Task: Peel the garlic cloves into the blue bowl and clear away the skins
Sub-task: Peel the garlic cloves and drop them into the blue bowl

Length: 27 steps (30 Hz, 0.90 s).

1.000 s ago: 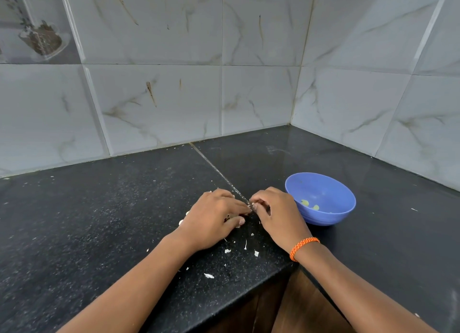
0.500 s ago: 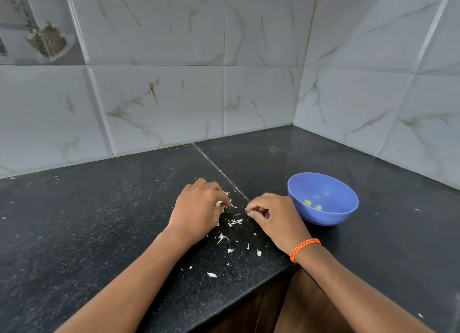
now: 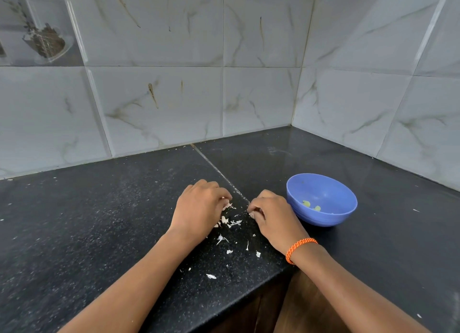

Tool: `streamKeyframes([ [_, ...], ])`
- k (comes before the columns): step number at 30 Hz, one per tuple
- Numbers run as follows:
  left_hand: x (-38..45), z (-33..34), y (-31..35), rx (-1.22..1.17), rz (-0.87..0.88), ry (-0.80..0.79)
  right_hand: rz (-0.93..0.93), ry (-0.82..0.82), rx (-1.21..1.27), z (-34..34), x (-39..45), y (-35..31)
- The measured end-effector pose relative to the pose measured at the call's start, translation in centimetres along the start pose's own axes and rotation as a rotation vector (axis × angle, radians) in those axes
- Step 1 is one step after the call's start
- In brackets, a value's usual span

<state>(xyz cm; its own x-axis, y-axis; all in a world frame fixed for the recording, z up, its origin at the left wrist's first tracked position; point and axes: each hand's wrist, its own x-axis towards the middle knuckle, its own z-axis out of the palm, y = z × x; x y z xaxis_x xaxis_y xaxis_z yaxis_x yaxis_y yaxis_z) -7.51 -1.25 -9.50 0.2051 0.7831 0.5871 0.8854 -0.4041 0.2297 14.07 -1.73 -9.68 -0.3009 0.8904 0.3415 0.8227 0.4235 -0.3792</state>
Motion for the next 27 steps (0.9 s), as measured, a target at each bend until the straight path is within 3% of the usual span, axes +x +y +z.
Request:
streamKeyframes([
  [7, 0.2, -0.5, -0.7, -0.133, -0.054, 0.002, -0.037, 0.046, 0.023, -0.1, -0.3, -0.7],
  [17, 0.0, 0.4, 0.2, -0.346, -0.047, -0.1, 0.041, 0.203, 0.533, 0.2, -0.3, -0.2],
  [27, -0.1, 0.5, 0.8, -0.419, -0.135, -0.056, 0.022, 0.239, 0.518, 0.3, -0.3, -0.7],
])
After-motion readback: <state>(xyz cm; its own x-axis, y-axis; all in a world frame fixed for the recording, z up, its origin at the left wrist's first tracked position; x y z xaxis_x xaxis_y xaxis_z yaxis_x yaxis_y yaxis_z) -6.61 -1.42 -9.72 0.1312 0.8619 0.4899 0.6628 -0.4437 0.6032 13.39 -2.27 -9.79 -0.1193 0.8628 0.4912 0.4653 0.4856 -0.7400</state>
